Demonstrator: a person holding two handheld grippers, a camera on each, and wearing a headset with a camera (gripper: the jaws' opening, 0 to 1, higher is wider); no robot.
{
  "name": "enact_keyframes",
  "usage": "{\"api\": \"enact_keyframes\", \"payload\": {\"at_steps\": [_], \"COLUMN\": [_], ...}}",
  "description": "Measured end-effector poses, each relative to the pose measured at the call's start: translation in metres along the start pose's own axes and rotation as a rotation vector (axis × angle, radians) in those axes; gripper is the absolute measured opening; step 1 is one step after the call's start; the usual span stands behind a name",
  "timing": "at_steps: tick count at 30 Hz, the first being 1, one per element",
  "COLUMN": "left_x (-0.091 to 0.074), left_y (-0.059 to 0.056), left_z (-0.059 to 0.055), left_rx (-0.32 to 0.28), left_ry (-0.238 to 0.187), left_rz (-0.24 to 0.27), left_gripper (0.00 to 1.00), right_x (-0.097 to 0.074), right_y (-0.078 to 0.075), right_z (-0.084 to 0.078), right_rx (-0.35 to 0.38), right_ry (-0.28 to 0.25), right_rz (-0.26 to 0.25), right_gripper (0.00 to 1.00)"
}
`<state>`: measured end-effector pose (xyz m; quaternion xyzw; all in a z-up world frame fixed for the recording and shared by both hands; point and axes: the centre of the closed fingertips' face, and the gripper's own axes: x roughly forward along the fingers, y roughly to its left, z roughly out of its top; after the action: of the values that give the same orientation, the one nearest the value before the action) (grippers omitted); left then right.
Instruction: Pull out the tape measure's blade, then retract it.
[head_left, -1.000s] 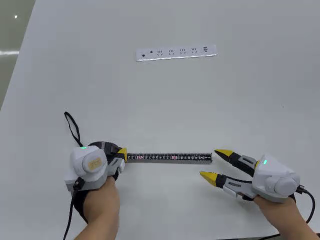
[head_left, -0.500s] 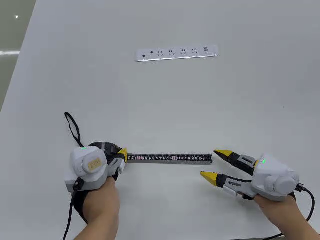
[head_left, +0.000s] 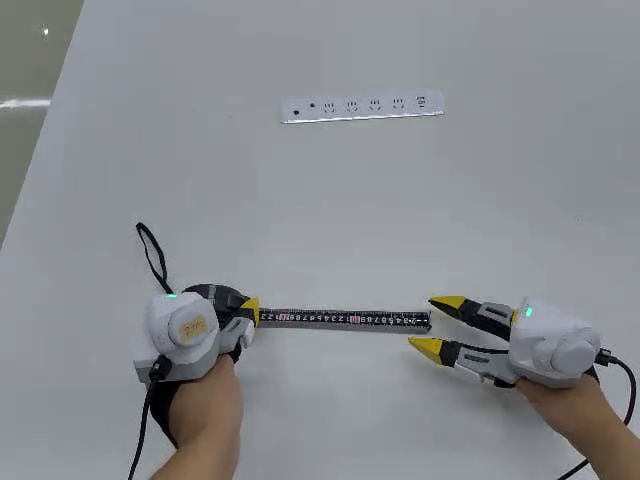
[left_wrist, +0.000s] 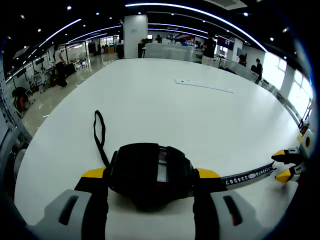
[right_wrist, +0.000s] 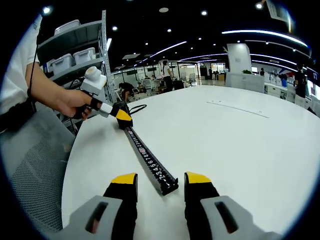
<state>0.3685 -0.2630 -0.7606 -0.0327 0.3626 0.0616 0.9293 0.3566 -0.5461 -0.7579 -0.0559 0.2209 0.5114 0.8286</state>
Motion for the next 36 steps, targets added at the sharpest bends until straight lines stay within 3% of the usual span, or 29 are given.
{"api": "enact_keyframes", "payload": {"at_steps": [13,19,36], "left_x": [0.0,0.001,0.001], "left_y": [0.0,0.0,0.001], "left_z": [0.0,-0.001,0.0], "left_rx": [-0.007,-0.009,-0.008], "left_ry": [-0.002,-0.002,-0.007], "left_rz": [-0.003,-0.003,-0.003], "left_gripper": [0.67,0.67,0.67], "right_x": [0.006,0.007,0.005], "right_y": [-0.004,-0.005,-0.008], "right_z": [-0.008,-0.016,-0.015], "right_rx": [-0.054,-0.06,-0.069], "right_ry": [0.03,0.056,0.017], "right_rz": [0.051,0.081,0.156], "right_gripper": [0.24,0.23,0.15]}}
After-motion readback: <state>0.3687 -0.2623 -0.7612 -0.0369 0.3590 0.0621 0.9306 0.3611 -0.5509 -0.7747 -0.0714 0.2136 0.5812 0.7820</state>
